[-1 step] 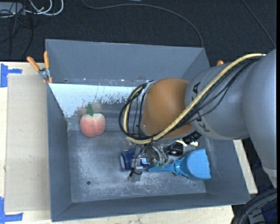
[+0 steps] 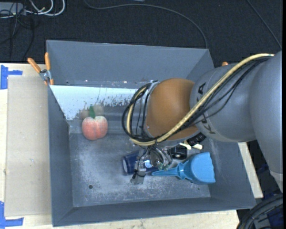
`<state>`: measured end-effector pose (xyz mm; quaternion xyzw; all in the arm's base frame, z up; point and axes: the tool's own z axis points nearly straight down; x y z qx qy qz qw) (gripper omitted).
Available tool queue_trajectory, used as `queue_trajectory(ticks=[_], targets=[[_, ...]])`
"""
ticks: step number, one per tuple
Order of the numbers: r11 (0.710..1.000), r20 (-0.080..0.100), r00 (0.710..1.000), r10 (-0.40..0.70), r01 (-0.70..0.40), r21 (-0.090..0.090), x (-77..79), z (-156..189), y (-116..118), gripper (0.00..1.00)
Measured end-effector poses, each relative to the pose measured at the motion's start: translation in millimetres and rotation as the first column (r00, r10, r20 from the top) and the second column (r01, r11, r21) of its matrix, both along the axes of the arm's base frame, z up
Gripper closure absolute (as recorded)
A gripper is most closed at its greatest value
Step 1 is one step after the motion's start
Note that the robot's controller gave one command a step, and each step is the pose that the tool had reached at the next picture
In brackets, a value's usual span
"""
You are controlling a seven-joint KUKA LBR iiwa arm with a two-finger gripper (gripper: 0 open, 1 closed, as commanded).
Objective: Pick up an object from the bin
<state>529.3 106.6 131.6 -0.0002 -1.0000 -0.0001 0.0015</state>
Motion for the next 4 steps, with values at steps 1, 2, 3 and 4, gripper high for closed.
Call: queue_trajectory(ticks=[1,2,3,4], targets=[[0.997,-0.003,0.997,-0.082,0.082,0.000,18.1,-41.5,-33.5,0.00],[0.996,-0.005,0.996,-0.091,0.091,-0.002,13.6,-63.5,-44.7,0.00],[0.995,-0.004,0.995,-0.102,0.102,0.000,13.9,-62.4,-45.6,0.00],[0.996,-0.005,0.996,-0.093,0.093,-0.001,13.7,-63.7,-44.8,0.00]])
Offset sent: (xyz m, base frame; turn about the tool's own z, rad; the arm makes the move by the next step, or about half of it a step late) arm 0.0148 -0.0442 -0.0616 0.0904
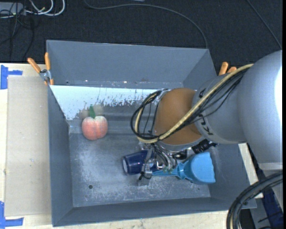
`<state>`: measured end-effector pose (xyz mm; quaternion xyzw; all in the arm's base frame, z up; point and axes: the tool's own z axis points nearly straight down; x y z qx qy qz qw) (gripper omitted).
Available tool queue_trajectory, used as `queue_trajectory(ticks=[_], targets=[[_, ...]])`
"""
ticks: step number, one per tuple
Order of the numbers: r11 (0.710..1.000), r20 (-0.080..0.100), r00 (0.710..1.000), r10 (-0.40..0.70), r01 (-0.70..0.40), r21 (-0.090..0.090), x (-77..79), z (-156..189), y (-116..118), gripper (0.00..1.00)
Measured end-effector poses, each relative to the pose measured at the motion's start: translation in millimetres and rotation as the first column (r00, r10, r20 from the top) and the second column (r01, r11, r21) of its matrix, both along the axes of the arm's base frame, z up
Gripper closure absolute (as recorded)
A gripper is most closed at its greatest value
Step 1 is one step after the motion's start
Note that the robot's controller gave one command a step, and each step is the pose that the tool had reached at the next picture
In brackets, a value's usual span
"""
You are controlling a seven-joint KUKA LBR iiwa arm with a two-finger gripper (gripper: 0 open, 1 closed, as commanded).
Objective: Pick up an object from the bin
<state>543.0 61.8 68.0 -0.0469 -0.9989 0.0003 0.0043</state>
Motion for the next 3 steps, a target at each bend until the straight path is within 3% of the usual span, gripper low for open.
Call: queue_trajectory(ticks=[1,3], targets=[[1.000,0.000,1.000,-0.010,0.010,0.002,0.1,0.6,-0.5,1.00],[1.000,-0.004,1.000,-0.011,0.011,0.002,-1.1,6.6,-0.8,1.00]])
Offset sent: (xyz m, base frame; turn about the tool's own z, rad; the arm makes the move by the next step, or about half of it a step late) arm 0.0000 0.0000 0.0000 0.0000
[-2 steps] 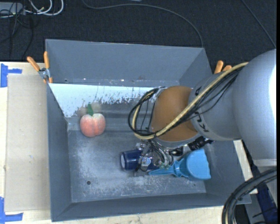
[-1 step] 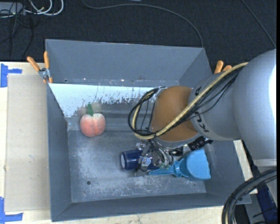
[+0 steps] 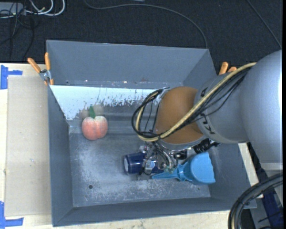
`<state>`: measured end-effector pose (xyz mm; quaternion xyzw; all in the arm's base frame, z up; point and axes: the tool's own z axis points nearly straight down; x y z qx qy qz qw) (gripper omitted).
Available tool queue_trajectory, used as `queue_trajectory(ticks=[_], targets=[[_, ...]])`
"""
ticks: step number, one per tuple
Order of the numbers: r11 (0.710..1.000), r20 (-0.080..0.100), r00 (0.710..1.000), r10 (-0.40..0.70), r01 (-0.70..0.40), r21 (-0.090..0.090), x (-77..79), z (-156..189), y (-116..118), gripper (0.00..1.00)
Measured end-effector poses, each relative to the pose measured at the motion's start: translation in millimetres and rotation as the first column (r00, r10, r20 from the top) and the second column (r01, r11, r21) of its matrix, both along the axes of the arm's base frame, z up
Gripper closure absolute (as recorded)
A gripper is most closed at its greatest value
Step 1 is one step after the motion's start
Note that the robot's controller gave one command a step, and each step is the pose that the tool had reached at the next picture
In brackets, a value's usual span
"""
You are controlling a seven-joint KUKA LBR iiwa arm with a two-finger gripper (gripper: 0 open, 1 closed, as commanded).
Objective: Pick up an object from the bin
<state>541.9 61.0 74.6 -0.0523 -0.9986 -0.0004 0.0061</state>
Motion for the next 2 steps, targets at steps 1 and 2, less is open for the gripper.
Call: queue_trajectory(ticks=[1,2], targets=[[1.000,0.000,1.000,-0.001,0.001,0.000,0.0,13.6,0.0,1.00],[1.000,0.001,1.000,-0.001,0.001,0.001,0.5,21.9,0.0,1.00]])
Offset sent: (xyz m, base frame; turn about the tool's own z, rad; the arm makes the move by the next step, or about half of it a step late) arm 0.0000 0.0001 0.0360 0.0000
